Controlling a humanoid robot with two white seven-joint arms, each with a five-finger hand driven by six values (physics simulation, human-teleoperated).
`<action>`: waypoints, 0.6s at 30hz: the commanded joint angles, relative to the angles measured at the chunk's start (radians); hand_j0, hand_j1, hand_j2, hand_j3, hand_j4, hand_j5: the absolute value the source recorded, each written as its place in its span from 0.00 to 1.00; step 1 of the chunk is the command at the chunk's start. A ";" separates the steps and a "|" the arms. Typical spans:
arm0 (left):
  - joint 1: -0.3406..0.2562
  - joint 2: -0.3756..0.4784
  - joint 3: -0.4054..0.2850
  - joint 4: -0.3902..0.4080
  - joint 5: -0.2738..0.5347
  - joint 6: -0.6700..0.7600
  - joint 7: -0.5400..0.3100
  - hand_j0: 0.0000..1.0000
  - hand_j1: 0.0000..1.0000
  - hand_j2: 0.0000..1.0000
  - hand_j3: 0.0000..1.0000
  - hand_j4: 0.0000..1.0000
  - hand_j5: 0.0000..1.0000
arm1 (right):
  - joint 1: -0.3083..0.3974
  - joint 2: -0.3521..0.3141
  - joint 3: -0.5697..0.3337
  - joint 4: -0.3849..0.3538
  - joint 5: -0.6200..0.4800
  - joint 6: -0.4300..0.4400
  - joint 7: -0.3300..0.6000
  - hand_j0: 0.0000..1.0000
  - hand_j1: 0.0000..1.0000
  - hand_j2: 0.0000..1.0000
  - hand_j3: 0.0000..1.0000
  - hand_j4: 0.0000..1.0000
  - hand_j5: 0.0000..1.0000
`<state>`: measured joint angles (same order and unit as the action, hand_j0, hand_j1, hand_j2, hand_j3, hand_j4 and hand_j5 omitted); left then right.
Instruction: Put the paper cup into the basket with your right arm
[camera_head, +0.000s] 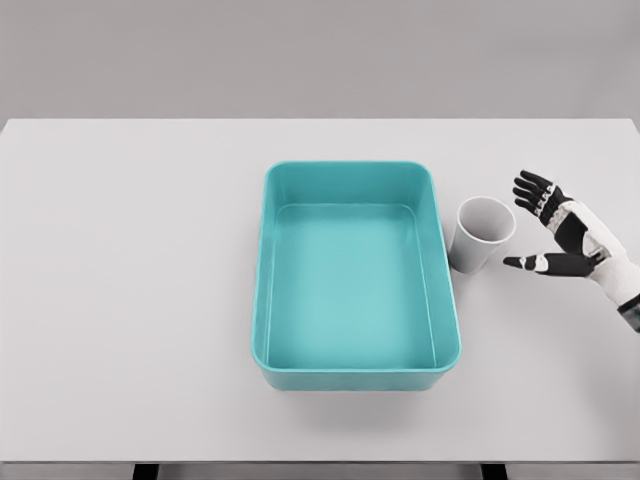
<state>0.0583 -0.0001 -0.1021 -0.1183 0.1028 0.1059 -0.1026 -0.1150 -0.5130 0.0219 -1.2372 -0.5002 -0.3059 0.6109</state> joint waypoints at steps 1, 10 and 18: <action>0.000 0.000 -0.001 0.000 0.000 0.000 0.000 1.00 1.00 1.00 1.00 1.00 1.00 | -0.002 0.028 0.010 0.042 -0.009 0.001 0.000 1.00 1.00 1.00 1.00 1.00 1.00; 0.000 0.000 -0.001 0.000 0.000 0.000 0.000 1.00 1.00 1.00 1.00 1.00 1.00 | -0.005 0.059 0.013 0.067 -0.009 0.004 0.000 1.00 1.00 1.00 1.00 1.00 1.00; 0.000 0.000 -0.001 0.000 0.000 0.000 0.000 1.00 1.00 1.00 1.00 1.00 1.00 | -0.005 0.070 0.015 0.055 -0.009 0.022 0.000 1.00 1.00 1.00 1.00 1.00 1.00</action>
<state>0.0583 0.0000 -0.1019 -0.1183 0.1028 0.1058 -0.1026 -0.1197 -0.4465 0.0362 -1.1801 -0.5029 -0.2883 0.6108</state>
